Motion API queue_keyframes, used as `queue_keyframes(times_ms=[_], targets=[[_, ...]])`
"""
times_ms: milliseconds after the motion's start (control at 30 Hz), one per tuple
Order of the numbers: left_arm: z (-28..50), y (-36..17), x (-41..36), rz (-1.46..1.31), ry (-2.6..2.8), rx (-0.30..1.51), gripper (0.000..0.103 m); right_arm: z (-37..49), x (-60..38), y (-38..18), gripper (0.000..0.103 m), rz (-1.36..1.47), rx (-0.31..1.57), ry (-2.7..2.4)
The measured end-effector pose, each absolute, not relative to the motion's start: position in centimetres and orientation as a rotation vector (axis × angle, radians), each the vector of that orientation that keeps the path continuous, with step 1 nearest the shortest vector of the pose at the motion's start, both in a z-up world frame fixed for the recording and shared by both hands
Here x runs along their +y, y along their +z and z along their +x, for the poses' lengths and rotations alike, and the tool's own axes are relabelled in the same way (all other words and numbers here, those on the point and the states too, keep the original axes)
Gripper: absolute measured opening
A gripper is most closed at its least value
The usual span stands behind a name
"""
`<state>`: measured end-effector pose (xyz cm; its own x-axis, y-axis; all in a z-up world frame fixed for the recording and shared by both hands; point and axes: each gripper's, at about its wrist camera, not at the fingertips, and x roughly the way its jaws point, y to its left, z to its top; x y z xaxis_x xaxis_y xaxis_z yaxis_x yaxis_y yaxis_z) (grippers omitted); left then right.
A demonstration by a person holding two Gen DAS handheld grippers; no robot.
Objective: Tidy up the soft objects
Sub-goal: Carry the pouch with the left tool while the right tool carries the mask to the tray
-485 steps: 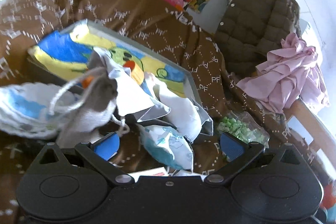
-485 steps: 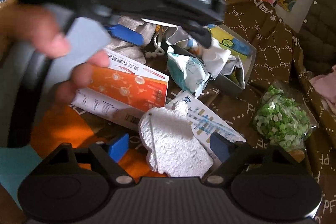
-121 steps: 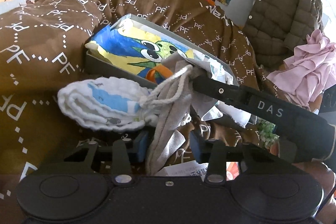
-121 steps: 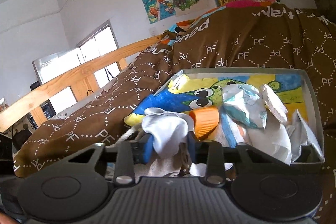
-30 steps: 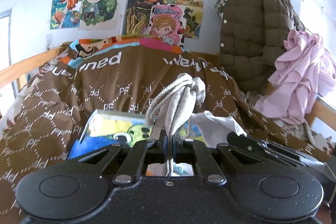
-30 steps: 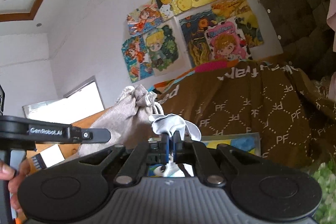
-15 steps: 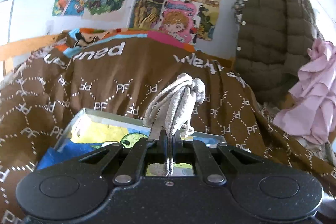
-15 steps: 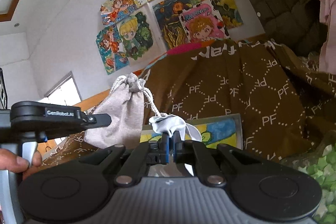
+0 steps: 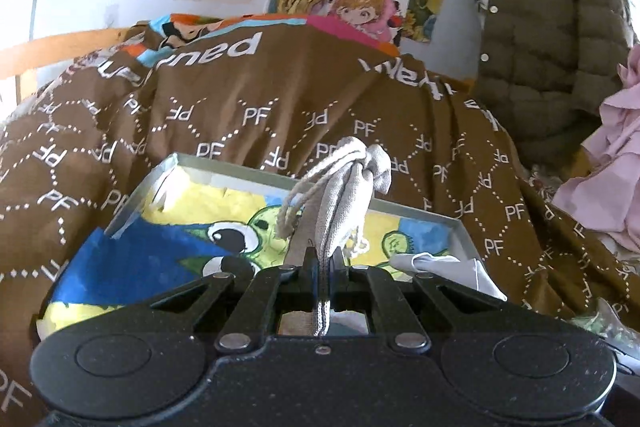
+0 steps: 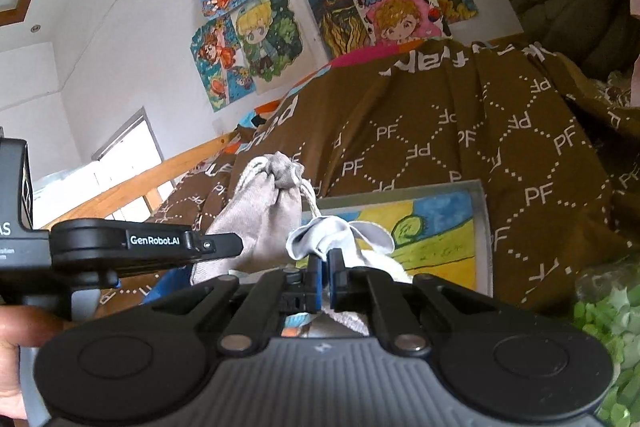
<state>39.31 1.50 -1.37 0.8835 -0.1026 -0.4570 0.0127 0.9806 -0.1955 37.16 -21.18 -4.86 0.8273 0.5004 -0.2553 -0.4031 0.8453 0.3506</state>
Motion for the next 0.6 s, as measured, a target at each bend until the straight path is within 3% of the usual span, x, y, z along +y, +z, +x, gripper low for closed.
queue_keyframes(times_ms=[600], targets=[[39.58, -2.25, 0.99, -0.251, -0.086, 0.498, 0.006, 37.44, -20.86, -4.93, 0.012, 0.294, 0.377, 0.491]])
